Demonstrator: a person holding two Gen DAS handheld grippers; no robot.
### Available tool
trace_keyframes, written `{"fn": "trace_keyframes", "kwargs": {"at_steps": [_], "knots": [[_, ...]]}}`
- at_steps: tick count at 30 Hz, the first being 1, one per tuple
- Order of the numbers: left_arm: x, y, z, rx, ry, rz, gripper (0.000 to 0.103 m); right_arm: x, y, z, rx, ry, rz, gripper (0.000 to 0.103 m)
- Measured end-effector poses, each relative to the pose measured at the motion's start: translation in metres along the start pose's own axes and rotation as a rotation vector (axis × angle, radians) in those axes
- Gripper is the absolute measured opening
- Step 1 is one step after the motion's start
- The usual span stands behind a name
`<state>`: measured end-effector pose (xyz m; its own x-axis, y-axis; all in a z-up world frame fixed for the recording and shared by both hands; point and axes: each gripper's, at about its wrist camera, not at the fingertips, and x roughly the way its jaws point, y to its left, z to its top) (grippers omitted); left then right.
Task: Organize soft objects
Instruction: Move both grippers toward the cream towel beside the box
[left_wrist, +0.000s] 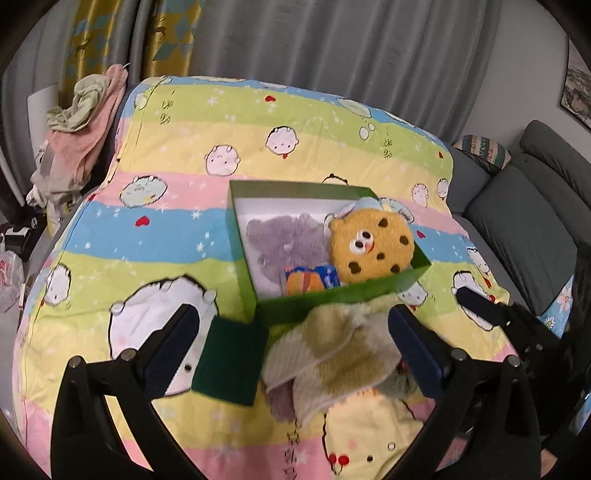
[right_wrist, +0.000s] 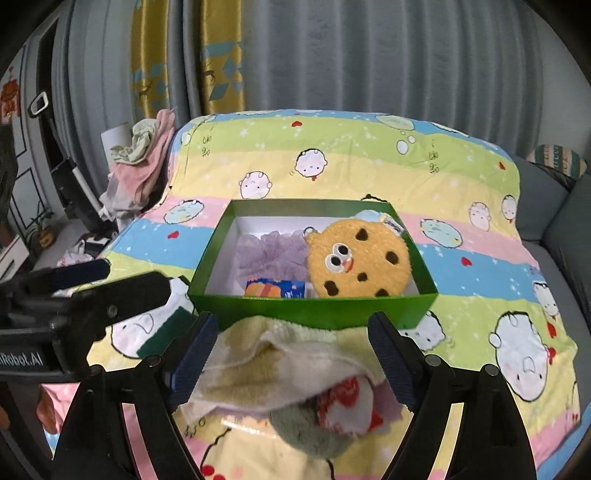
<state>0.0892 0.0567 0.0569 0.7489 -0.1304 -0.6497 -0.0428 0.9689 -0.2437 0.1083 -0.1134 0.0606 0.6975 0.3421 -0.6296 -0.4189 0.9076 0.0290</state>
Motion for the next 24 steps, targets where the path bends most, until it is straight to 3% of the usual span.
{"fn": "trace_keyframes", "kwargs": {"at_steps": [13, 24], "knots": [[-0.007, 0.008, -0.03, 0.011, -0.018, -0.012, 0.102, -0.02, -0.008, -0.018, 0.019, 0.016, -0.065, 0.084], [0.021, 0.019, -0.043, 0.007, 0.059, -0.04, 0.102, -0.02, -0.042, -0.044, 0.115, 0.042, -0.1, 0.084]]}}
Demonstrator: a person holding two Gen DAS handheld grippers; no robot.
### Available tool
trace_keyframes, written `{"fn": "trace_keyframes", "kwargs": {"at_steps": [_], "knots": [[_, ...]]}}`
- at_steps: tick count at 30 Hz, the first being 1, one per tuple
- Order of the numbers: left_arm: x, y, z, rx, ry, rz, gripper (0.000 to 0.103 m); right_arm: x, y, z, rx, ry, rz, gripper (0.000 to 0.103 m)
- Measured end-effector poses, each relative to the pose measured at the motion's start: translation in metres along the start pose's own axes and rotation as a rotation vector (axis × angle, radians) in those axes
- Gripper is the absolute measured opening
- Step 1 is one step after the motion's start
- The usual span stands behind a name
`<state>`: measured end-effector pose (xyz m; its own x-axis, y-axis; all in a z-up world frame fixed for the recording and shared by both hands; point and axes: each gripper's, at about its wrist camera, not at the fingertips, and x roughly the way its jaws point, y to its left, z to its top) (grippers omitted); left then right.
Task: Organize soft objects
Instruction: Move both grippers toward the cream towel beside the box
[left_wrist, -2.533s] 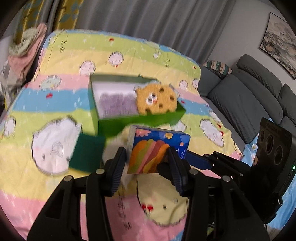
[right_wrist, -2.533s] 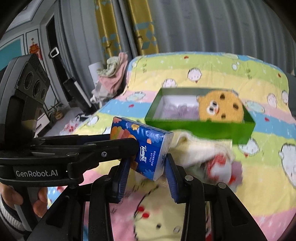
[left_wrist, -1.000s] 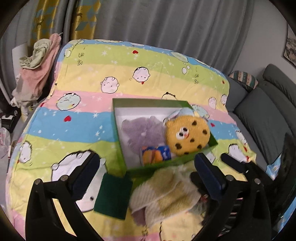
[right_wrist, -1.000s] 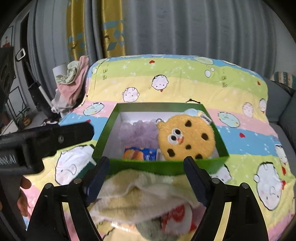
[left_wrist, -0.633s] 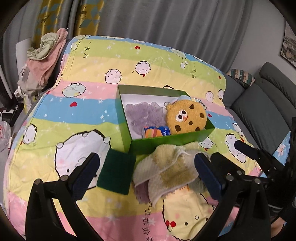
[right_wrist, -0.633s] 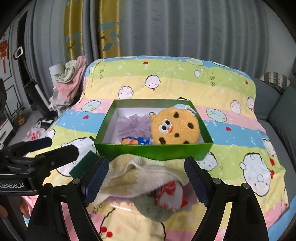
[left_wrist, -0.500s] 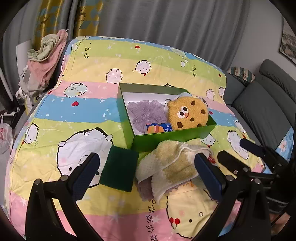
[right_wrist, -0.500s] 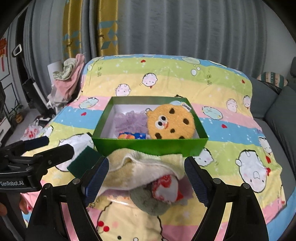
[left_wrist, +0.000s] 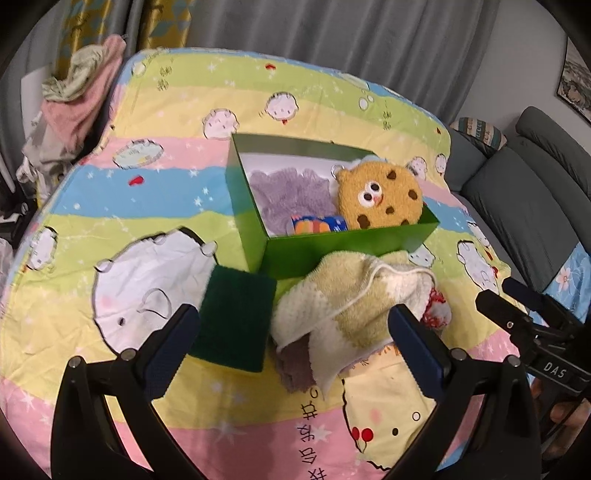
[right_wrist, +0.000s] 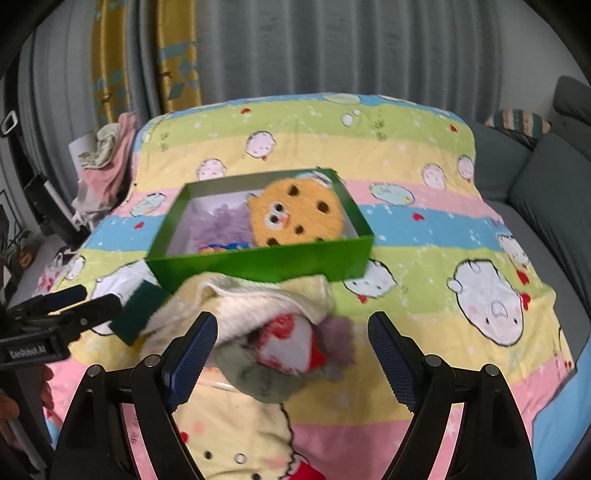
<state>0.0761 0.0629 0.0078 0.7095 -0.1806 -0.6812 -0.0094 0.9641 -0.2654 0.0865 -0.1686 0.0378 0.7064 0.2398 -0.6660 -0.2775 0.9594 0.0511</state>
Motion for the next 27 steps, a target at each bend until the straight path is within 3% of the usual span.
{"fn": "trace_keyframes", "kwargs": {"at_steps": [9, 18, 24, 27], "knots": [[0.024, -0.017, -0.014, 0.038, 0.125, -0.163, 0.102, 0.012, -0.027, -0.02, 0.129, 0.025, 0.137, 0.084], [0.039, -0.03, -0.027, 0.138, 0.158, -0.161, 0.1, 0.028, -0.04, -0.025, 0.201, 0.036, 0.207, 0.084], [0.052, -0.027, -0.025, 0.094, 0.15, -0.162, 0.079, 0.039, -0.039, -0.02, 0.192, 0.044, 0.244, 0.084], [0.057, -0.026, -0.024, 0.083, 0.142, -0.161, 0.057, 0.049, -0.041, -0.014, 0.199, 0.05, 0.262, 0.084]]}}
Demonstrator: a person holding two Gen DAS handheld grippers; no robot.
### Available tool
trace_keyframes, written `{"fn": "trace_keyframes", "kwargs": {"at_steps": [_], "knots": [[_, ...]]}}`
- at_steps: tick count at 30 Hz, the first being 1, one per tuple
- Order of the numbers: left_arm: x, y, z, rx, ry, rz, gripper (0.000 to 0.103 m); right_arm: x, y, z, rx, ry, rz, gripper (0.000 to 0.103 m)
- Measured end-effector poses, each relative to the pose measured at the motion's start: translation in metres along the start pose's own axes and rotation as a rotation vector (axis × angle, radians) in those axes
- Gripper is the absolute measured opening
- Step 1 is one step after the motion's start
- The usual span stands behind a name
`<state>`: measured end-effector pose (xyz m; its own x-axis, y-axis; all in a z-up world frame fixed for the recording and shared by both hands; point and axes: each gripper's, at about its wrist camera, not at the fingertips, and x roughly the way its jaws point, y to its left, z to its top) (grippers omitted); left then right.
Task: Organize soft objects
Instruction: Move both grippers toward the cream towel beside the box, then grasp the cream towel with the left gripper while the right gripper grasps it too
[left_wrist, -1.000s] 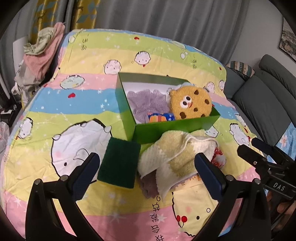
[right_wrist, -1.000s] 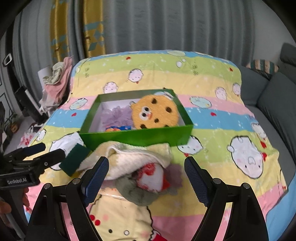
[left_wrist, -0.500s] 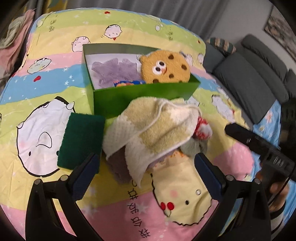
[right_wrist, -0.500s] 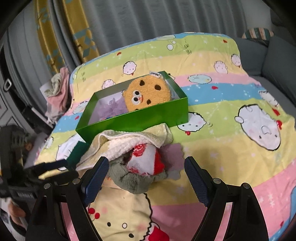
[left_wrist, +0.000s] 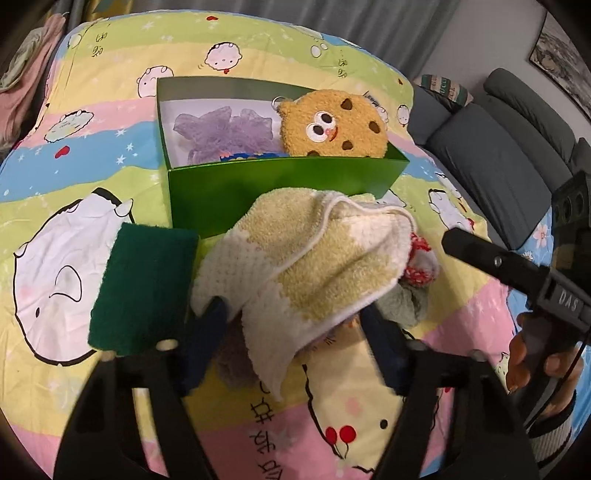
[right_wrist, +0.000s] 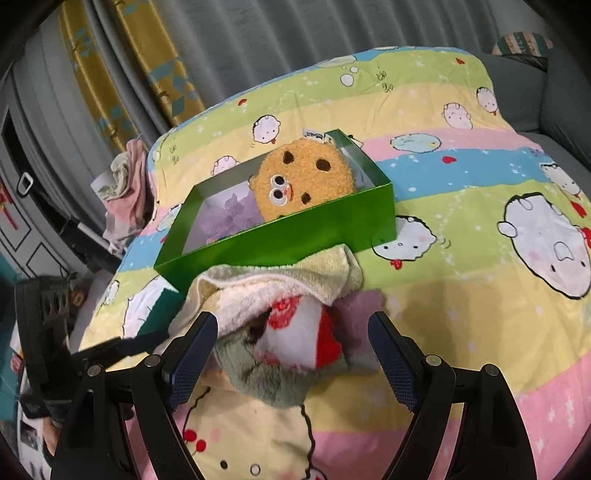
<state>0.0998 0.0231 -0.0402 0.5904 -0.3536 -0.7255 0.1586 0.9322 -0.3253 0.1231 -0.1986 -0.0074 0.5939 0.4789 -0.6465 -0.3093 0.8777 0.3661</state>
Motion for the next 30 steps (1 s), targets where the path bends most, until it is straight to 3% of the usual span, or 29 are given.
{"fn": "trace_keyframes", "kwargs": {"at_steps": [3, 5, 7, 11, 13, 15, 16, 20, 30], "knots": [[0.004, 0.003, 0.001, -0.033, -0.002, 0.0, 0.04, 0.011, -0.003, 0.008, 0.011, 0.005, 0.015, 0.084], [0.001, 0.006, 0.003, -0.059, -0.031, -0.016, 0.024, 0.019, -0.005, 0.013, 0.016, 0.012, 0.023, 0.084], [-0.005, 0.009, 0.005, -0.076, -0.063, -0.034, 0.017, 0.026, -0.005, 0.017, 0.021, 0.019, 0.04, 0.084], [-0.006, 0.016, 0.007, -0.117, -0.076, -0.075, 0.013, 0.042, -0.002, 0.023, 0.014, 0.054, 0.069, 0.081], [-0.004, 0.02, 0.007, -0.136, -0.069, -0.086, 0.012, 0.049, 0.004, 0.025, -0.004, 0.068, 0.097, 0.058], [-0.004, 0.021, 0.007, -0.146, -0.074, -0.097, 0.011, 0.053, 0.011, 0.026, -0.047, 0.075, 0.069, 0.025], [-0.005, 0.021, 0.008, -0.151, -0.079, -0.103, 0.011, 0.053, 0.014, 0.026, -0.064, 0.073, 0.072, 0.02], [-0.011, 0.021, 0.009, -0.163, -0.097, -0.114, 0.01, 0.045, 0.023, 0.027, -0.105, 0.048, 0.069, 0.014], [-0.069, 0.004, 0.012, -0.112, -0.239, -0.154, 0.01, -0.02, 0.065, 0.037, -0.203, -0.104, 0.141, 0.014]]}}
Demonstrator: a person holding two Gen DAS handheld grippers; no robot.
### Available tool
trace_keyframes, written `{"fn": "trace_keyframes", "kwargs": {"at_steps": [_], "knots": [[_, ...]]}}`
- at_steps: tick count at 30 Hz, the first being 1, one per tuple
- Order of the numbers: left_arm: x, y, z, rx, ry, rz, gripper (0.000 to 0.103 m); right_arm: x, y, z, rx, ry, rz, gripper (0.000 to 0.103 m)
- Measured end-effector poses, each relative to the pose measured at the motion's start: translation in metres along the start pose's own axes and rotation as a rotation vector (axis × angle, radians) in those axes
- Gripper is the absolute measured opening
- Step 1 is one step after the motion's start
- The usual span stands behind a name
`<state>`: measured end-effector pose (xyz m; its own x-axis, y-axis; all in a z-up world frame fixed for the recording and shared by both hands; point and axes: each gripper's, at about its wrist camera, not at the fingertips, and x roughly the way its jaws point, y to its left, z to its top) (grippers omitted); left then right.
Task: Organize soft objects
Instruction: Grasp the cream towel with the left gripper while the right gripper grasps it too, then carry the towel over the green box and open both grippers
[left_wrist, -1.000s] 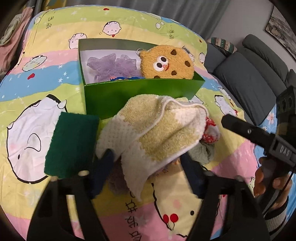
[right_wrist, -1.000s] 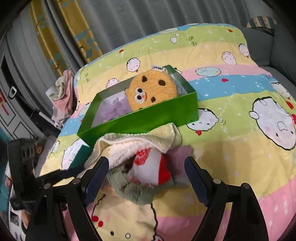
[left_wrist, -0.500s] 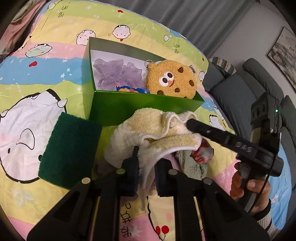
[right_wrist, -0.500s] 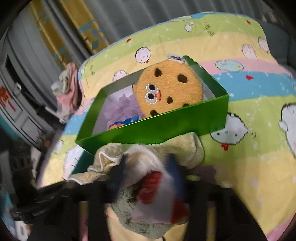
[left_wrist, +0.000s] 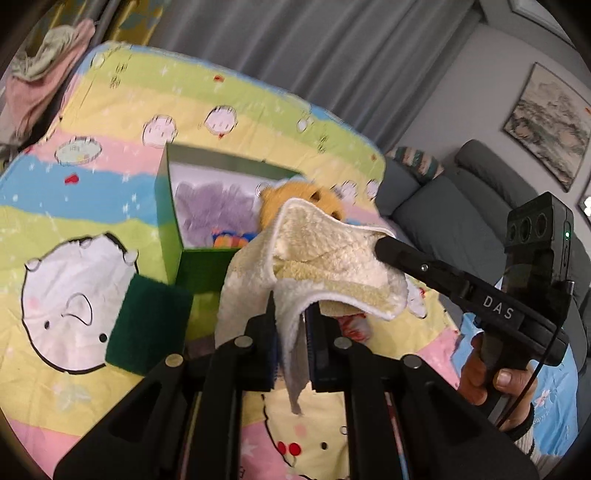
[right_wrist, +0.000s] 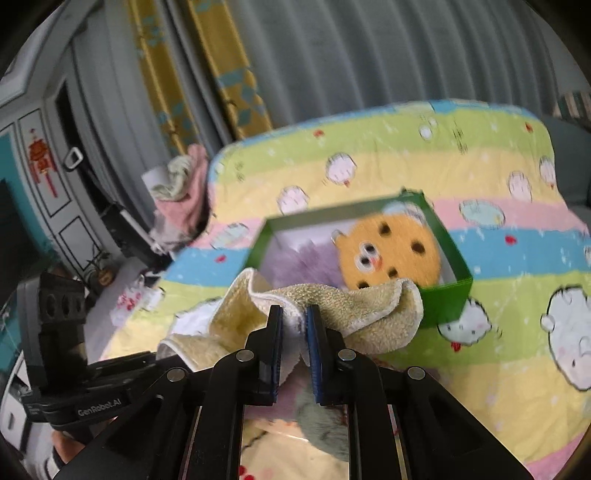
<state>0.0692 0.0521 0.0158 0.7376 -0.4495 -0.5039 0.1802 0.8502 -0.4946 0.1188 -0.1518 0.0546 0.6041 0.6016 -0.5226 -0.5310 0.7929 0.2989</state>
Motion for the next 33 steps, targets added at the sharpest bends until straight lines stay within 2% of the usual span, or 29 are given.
{"fn": "trace_keyframes", "kwargs": {"at_steps": [8, 16, 27, 33], "knots": [[-0.032, -0.007, 0.01, 0.018, -0.074, -0.005, 0.01, -0.026, 0.034, 0.02, -0.077, -0.069, 0.038, 0.014], [-0.037, -0.016, 0.047, 0.066, -0.105, 0.042, 0.009, -0.027, 0.04, 0.043, -0.118, -0.105, 0.027, 0.014], [0.003, -0.023, 0.098, 0.095, -0.085, 0.08, 0.009, -0.006, 0.031, 0.083, -0.137, -0.147, 0.004, 0.014], [0.032, -0.02, 0.114, 0.1, -0.049, 0.109, 0.009, 0.018, 0.02, 0.091, -0.128, -0.131, -0.003, 0.014]]}}
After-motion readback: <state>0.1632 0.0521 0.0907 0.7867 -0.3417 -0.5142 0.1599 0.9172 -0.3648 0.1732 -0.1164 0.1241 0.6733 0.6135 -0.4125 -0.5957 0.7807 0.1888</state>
